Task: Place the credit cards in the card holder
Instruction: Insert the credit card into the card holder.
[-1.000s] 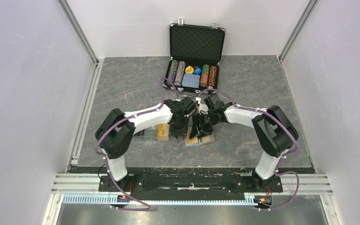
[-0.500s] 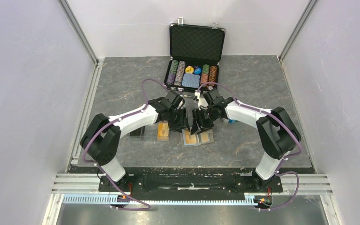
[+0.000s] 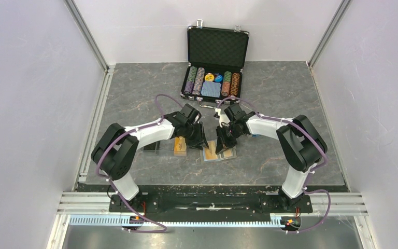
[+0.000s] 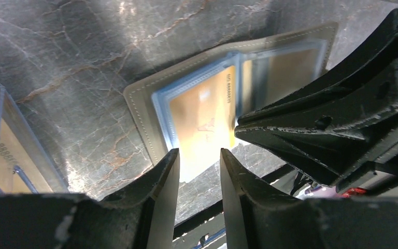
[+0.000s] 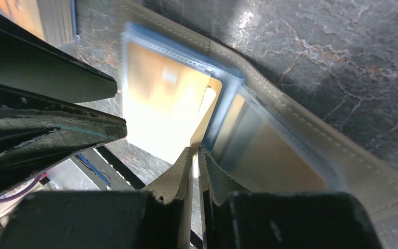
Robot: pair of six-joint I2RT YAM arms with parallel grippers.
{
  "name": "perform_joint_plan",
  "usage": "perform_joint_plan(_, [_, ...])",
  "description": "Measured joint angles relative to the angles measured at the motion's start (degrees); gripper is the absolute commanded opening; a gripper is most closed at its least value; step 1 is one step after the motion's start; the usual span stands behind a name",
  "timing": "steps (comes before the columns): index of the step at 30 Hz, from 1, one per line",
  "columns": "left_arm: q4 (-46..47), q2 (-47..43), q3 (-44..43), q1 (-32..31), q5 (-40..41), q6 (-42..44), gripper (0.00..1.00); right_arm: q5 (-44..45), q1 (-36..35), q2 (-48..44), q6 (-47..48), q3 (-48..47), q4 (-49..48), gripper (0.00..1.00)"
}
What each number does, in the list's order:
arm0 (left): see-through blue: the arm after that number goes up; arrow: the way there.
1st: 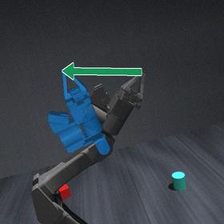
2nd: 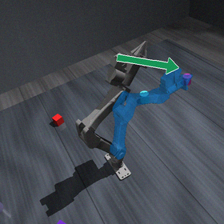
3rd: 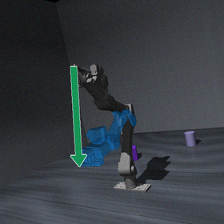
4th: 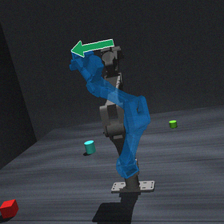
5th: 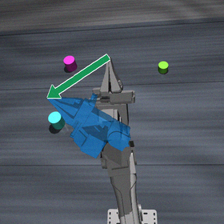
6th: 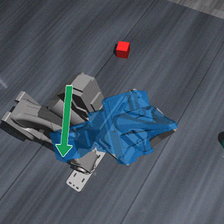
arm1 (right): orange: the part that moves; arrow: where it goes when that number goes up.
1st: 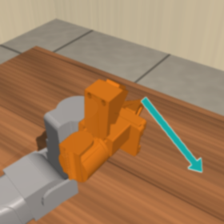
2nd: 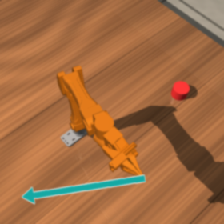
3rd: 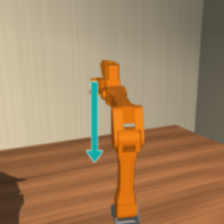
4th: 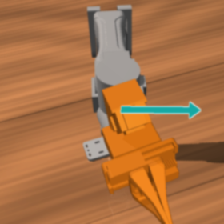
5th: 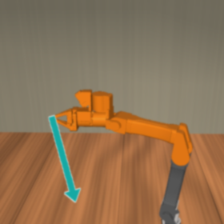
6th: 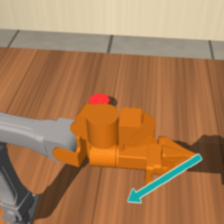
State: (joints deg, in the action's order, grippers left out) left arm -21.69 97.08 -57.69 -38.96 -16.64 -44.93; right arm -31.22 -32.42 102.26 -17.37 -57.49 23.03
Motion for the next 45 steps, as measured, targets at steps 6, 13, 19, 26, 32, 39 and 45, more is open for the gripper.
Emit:
perform_joint_plan(6, [0.5,0.5,0.7,0.1,0.0,-0.2,0.41,-0.9,0.0,1.2,0.0,0.4,-0.7,0.07])
perform_joint_plan(13, [1.2,0.9,0.7,0.1,0.0,-0.3,0.34,-1.1,0.0,1.2,0.0,0.9,-1.5,0.05])
perform_joint_plan(19, [1.6,1.7,0.7,0.1,-0.2,-0.3,0.4,-1.2,0.0,1.4,0.0,0.9,-1.6,0.05])
perform_joint_plan(26, [0.2,2.1,0.2,0.0,0.7,-0.3,0.45,-1.4,0.1,1.5,0.0,1.0,-1.8,0.02])
perform_joint_plan(32, [-0.2,2.8,0.0,-0.2,1.3,-0.3,0.36,-1.5,0.1,1.5,0.0,1.1,-1.9,0.02])
perform_joint_plan(39, [-0.1,3.3,-0.4,-0.7,1.1,-0.3,0.42,-1.6,0.1,1.6,0.0,1.1,-2.0,0.01])
perform_joint_plan(45, [-2.5,3.0,-2.5,-1.3,3.1,-0.2,0.43,-1.7,0.1,1.6,0.0,1.1,-2.0,0.01])
